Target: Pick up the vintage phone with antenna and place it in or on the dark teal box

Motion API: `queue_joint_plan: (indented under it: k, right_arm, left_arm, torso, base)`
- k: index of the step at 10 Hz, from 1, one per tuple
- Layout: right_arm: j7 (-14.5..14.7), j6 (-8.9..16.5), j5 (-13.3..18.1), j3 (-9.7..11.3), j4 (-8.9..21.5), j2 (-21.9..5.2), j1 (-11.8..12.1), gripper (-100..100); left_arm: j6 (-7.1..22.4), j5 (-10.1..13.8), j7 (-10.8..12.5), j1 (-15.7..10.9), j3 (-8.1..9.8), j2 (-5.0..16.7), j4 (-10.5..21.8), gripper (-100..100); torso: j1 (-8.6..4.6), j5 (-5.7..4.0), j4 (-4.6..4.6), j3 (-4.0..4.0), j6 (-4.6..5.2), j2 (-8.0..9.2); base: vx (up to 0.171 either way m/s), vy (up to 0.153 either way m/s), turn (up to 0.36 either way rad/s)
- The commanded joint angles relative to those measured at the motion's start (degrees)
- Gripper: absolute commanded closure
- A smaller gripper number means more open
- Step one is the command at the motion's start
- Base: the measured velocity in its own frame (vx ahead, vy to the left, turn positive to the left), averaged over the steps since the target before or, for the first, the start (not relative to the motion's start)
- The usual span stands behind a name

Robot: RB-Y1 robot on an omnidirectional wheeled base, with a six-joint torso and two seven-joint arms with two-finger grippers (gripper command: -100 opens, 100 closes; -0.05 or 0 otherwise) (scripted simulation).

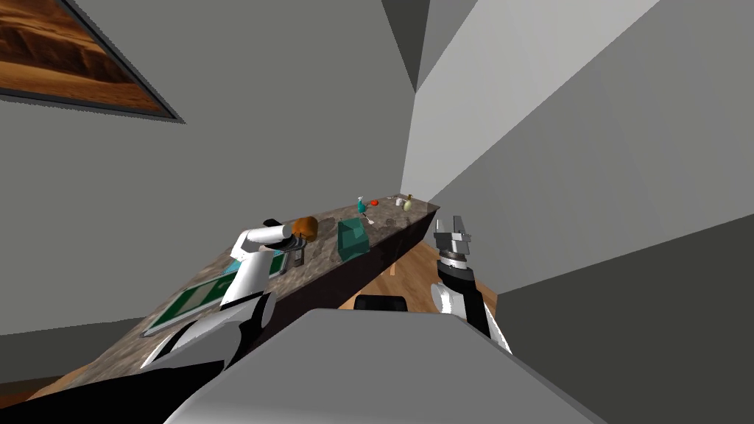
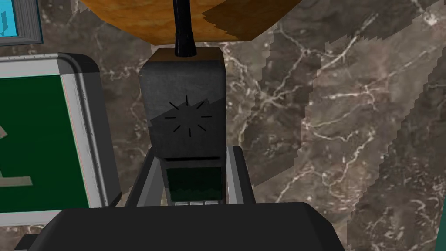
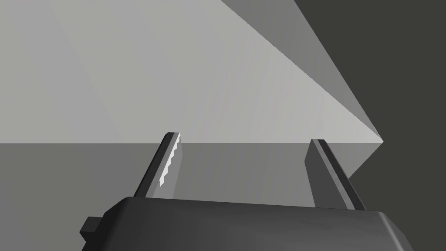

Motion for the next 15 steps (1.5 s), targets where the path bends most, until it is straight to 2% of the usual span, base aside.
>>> queue_joint_plan:
  k: [1,4,5,7,9,15]
  right_arm:
    - [0.0,0.0,0.0,0.0,0.0,0.0,0.0,0]
    - [0.0,0.0,0.0,0.0,0.0,0.0,0.0,0]
    - [0.0,0.0,0.0,0.0,0.0,0.0,0.0,0]
    - [0.0,0.0,0.0,0.0,0.0,0.0,0.0,0]
    - [0.0,0.0,0.0,0.0,0.0,0.0,0.0,0]
    - [0.0,0.0,0.0,0.0,0.0,0.0,0.0,0]
  left_arm:
    - [1.7,0.7,-1.8,0.4,0.66,2.3,-2.0,100]
    - [3.9,1.6,-3.5,0.8,1.32,4.7,-4.5,100]
    - [5.2,2.2,-4.3,0.9,1.65,6.1,-6.0,100]
    - [6.5,3.0,-4.8,0.8,1.90,8.0,-7.7,100]
    - [7.2,4.0,-3.9,0.1,1.78,9.5,-8.6,100]
    - [7.4,6.9,3.4,-3.8,0.08,12.3,-7.9,100]
  torso:
    - [0.00,0.00,0.00,0.00,0.00,0.00]
    - [-0.32,-0.18,-0.04,-0.14,0.12,-0.26]
    - [-0.32,-0.20,-0.05,-0.16,0.13,-0.29]
    - [-0.54,-0.32,-0.03,-0.16,0.16,-0.29]
    - [-0.80,-0.41,-0.07,-0.28,0.35,-0.52]
    - [-0.40,-0.31,-0.03,-0.22,0.33,-0.42]
  base:
    - [-0.006,-0.123,-0.034]
    - [0.026,-0.120,-0.027]
    - [0.016,-0.132,-0.062]
    - [0.043,-0.147,-0.054]
    - [0.055,-0.162,-0.074]
    - [0.039,-0.090,-0.067]
